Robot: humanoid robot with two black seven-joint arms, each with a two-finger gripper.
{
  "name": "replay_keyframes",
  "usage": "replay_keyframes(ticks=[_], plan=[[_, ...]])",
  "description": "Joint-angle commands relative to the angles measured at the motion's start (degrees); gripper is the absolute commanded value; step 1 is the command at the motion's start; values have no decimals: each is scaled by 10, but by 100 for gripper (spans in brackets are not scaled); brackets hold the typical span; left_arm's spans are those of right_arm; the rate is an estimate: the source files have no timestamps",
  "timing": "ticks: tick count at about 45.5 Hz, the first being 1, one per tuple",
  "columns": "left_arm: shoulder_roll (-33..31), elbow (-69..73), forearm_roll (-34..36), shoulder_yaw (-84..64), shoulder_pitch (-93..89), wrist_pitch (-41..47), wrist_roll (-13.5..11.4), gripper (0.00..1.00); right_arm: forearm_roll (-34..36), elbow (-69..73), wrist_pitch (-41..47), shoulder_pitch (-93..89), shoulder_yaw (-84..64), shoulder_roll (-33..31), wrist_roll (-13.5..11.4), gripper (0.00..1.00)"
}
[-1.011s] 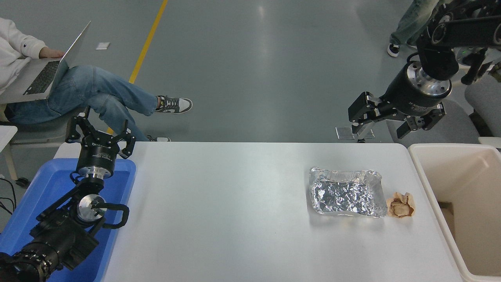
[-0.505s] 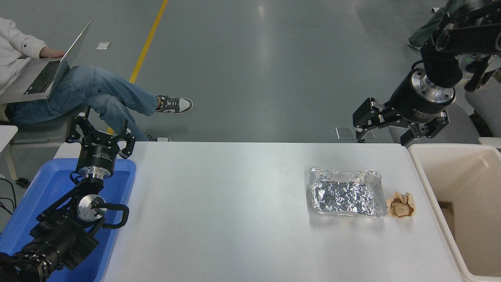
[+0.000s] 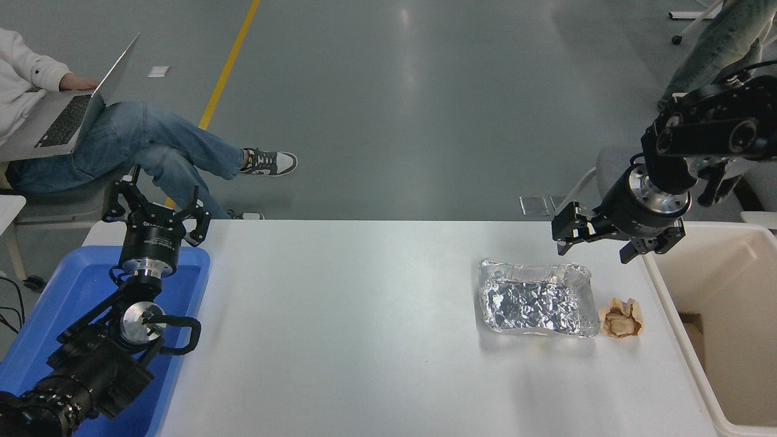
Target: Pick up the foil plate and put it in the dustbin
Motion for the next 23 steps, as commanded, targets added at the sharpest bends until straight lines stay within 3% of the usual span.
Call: replay_keyframes(ticks=[1,9,23], plan=[[0,-1,0,0,-1,0,0,99,-135,-53,-151,-149,27,-8,1,94],[1,0,0,0,-1,0,0,99,-136,-110,-179,-207,36,-3,1,87],[0,0,0,0,0,0,0,99,-128,-194,-234,-298,72,10,1,87]])
